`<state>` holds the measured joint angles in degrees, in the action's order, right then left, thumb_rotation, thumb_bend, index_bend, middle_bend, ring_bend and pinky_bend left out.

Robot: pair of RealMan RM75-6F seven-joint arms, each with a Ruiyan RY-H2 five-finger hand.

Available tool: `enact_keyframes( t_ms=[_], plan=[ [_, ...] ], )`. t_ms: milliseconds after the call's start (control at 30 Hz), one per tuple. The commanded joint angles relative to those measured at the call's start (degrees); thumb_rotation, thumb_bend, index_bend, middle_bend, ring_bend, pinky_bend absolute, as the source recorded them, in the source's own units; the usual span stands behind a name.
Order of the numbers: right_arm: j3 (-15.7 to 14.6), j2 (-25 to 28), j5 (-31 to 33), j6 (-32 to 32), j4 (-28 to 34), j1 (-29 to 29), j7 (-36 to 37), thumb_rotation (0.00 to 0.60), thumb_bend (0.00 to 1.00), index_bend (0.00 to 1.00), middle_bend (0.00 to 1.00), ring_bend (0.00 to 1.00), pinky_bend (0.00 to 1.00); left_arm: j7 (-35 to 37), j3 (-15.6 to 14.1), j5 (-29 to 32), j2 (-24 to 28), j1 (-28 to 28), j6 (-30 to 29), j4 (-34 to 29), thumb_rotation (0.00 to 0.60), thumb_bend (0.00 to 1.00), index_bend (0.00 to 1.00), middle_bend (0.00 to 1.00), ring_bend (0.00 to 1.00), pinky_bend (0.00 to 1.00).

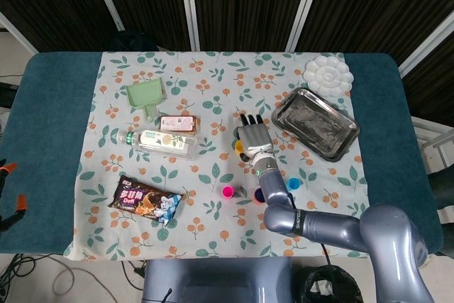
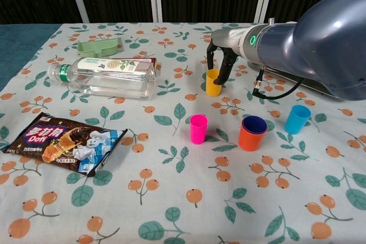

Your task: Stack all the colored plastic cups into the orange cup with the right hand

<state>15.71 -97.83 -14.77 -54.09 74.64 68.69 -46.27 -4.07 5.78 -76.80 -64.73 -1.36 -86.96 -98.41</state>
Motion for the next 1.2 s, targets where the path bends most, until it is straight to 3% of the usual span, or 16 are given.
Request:
enact_keyframes(
  t_ms=[33, 367, 633, 833, 1200],
  plan=[
    [0.09, -0.1, 0.14, 0.02, -0.16, 0.03, -0.11, 0.6, 0.38, 0.43, 0.0, 0.0, 0.05, 0.05, 0.01, 0.06, 0.03, 0.0, 0.04, -0.02, 0.6, 0.47, 0.17, 0.07, 0.0, 0.01],
    [0.62, -0.26, 0.02, 0.28, -0.32, -0.13, 0.1, 0.6, 0.38, 0.49, 0.0, 0.0, 0.06, 0.0, 0.03, 0.09, 0.04, -0.03, 0.06, -0.07, 0.6, 0.47, 0.17, 0.07, 0.0, 0.01],
    [1.23, 2.44, -1.13, -1.01, 3.27, -1.05, 0.68, 0.6, 0.38, 0.49, 0.0, 0.0, 0.06, 0.09, 0.03, 0.08, 0.07, -0.01, 0.04, -0.14, 0.6, 0.47, 0.17, 0.07, 0.0, 0.01],
    [1.24, 8.58, -2.71, -3.01, 11.94, -2.67, 0.61, 0.6, 0.38, 0.49, 0.0, 0.0, 0.06, -0.07, -0.06, -0.01, 0.0, -0.08, 0.17, -0.15, 0.6, 0.47, 0.17, 0.07, 0.0, 0.01],
    [-2.39, 24.75, -9.02, -5.76, 36.59, -7.65, 0.48, 0.6, 0.38, 0.49, 0.0, 0.0, 0.06, -0.1, 0.02, 0.1, -0.01, -0.03, 0.01, -0.33, 0.6, 0.47, 0.17, 0.07, 0.0, 0.01]
  ],
)
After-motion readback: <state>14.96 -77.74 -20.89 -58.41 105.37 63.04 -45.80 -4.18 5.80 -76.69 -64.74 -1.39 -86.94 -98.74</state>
